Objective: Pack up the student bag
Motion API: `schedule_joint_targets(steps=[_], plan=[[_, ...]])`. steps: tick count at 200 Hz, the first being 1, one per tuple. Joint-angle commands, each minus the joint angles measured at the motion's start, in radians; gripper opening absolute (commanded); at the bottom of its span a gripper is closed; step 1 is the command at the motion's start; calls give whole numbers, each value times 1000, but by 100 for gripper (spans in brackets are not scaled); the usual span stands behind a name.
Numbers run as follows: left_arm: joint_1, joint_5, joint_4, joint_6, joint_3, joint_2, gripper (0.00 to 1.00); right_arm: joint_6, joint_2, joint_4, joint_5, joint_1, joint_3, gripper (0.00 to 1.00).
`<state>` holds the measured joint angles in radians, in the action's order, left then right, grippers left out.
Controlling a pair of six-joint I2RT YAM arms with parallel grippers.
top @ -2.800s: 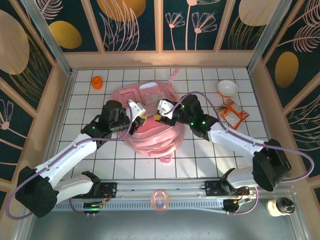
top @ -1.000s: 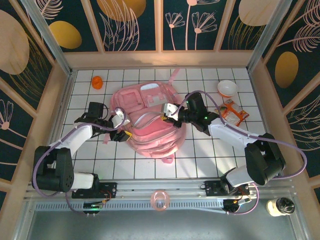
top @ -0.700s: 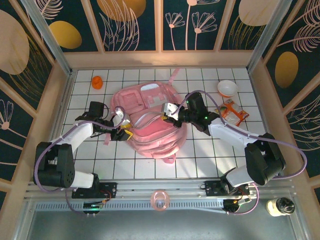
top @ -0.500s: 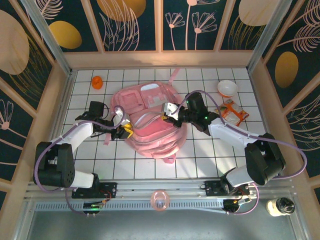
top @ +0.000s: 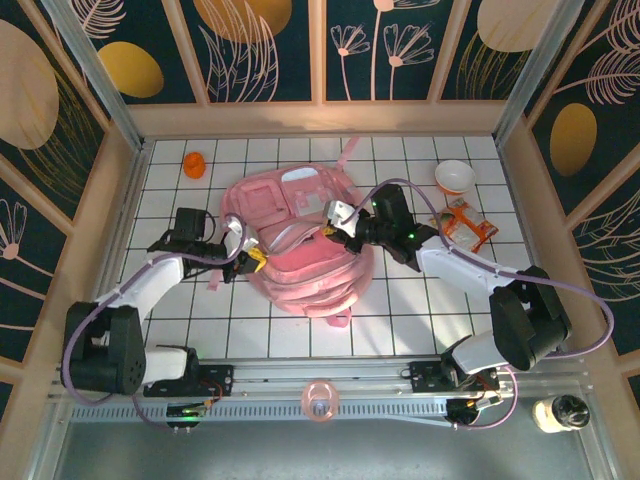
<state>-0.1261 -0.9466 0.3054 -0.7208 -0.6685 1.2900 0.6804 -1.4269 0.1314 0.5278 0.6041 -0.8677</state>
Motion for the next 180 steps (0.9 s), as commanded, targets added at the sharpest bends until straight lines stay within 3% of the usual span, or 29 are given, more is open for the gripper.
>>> schedule_joint_targets(steps=[1, 22, 47, 78, 136, 180], plan=[[-33, -4, -110, 188, 66, -81, 0, -74, 22, 54, -38, 12, 6, 0], [-64, 77, -197, 347, 122, -168, 0, -146, 37, 42, -30, 20, 1, 10], [-79, 133, -275, 488, 175, -259, 0, -290, 63, -27, -23, 29, -30, 29], [-87, 192, -346, 612, 213, -323, 0, -606, 157, -79, -100, 67, -36, 46], [-93, 250, -361, 647, 218, -322, 0, -1349, 352, -145, -260, 142, 44, 50], [-93, 223, -383, 663, 219, -322, 0, -1630, 365, -105, -334, 259, 104, 51]])
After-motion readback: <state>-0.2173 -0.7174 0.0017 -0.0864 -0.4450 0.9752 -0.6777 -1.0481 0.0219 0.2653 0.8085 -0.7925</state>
